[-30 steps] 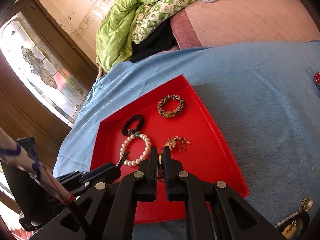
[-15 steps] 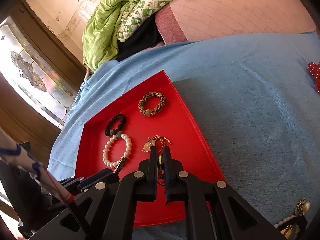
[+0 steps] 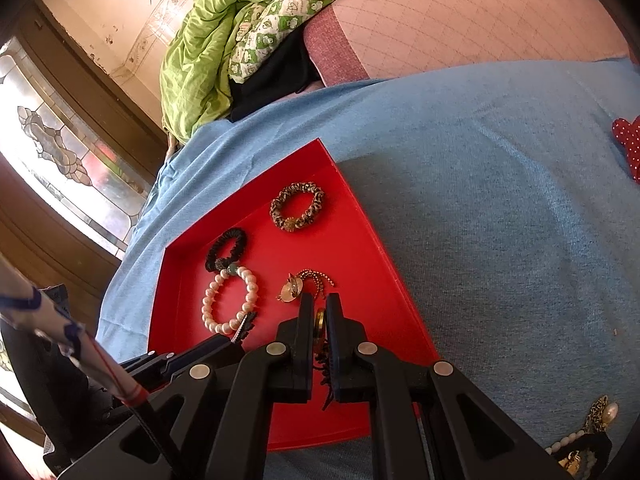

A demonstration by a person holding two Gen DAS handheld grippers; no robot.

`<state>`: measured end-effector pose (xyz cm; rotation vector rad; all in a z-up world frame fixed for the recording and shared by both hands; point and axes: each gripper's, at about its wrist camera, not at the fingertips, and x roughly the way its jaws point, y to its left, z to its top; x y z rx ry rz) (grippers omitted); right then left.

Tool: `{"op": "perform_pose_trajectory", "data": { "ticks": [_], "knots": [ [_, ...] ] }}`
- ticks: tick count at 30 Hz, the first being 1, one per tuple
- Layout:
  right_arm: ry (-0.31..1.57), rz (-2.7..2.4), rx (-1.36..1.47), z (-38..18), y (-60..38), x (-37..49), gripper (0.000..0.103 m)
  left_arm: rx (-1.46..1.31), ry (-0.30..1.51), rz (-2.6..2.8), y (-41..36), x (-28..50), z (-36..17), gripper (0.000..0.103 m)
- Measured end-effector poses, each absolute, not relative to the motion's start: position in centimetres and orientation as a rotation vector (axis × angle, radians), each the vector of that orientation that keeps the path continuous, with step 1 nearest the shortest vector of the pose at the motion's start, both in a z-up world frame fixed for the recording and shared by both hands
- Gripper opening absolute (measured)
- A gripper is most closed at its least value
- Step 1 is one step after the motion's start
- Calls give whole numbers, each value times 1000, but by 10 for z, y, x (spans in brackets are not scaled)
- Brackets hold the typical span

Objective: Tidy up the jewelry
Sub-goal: 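Carry the hair clip and gold charm over the red tray and open both grippers, then grasp the black scrunchie with the left gripper while the right grasps the white pearl bracelet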

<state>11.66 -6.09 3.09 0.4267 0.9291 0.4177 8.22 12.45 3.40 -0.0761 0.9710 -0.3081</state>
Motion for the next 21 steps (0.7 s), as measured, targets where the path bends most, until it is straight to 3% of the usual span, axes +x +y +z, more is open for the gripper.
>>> {"op": "perform_pose_trajectory", "data": {
  "ticks": [3, 21],
  "knots": [
    [926, 421, 430, 32, -62, 116, 10, -73, 959, -306, 124, 81, 36, 29],
    [841, 359, 475, 70, -122, 96, 10, -96, 812, -410, 93, 64, 79, 30]
  ]
}}
